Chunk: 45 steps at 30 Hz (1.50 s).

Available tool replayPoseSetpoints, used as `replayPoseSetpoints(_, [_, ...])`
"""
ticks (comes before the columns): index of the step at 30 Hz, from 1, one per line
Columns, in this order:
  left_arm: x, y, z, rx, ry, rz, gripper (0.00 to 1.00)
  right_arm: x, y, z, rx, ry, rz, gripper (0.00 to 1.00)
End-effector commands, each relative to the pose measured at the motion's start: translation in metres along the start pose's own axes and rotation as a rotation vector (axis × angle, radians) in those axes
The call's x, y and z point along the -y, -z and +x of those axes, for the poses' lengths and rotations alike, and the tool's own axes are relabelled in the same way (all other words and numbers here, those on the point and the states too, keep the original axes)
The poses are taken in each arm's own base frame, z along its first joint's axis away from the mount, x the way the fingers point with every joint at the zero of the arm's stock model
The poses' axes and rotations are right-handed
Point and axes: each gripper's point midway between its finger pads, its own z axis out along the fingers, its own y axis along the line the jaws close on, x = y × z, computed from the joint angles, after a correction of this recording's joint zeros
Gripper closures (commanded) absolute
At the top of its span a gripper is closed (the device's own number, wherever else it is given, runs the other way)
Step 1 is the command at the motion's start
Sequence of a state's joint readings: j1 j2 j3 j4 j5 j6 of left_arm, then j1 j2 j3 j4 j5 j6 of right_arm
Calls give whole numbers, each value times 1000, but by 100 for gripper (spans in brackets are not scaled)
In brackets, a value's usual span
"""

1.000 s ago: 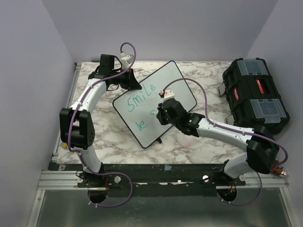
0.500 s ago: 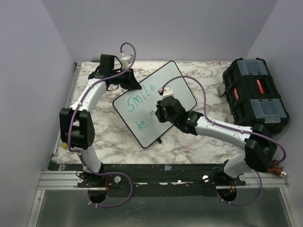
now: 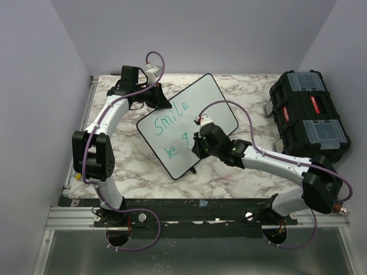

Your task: Write a sentence on the whiteboard

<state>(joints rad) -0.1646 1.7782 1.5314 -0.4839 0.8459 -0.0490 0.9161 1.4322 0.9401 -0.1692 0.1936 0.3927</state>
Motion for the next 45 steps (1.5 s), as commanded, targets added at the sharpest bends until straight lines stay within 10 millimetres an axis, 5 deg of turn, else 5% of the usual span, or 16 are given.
replayPoseSetpoints(1, [-5,1,-3,4,-130,-37,100,-3,8,43,-163,4,-57,99])
replayPoseSetpoints(9, [-4,2,-3,6,-132,-35,100,-17,2,32,-148,-10,-103,99])
replayPoseSetpoints(17, [-5,2,-3,6,-131,-35,100,-30,-3,-47,19,8,-68,99])
replayPoseSetpoints(24, [-7,1,-5,3,-128,-37,100,-31,33,-103,166,36,-55,99])
replayPoseSetpoints(31, [-11,0,-7,-8,-125,-48,100,0,59,-97,212,67,47,99])
replayPoseSetpoints(45, [-10,-2,-7,-9,-120,-33,100,14,44,-48,111,58,77,99])
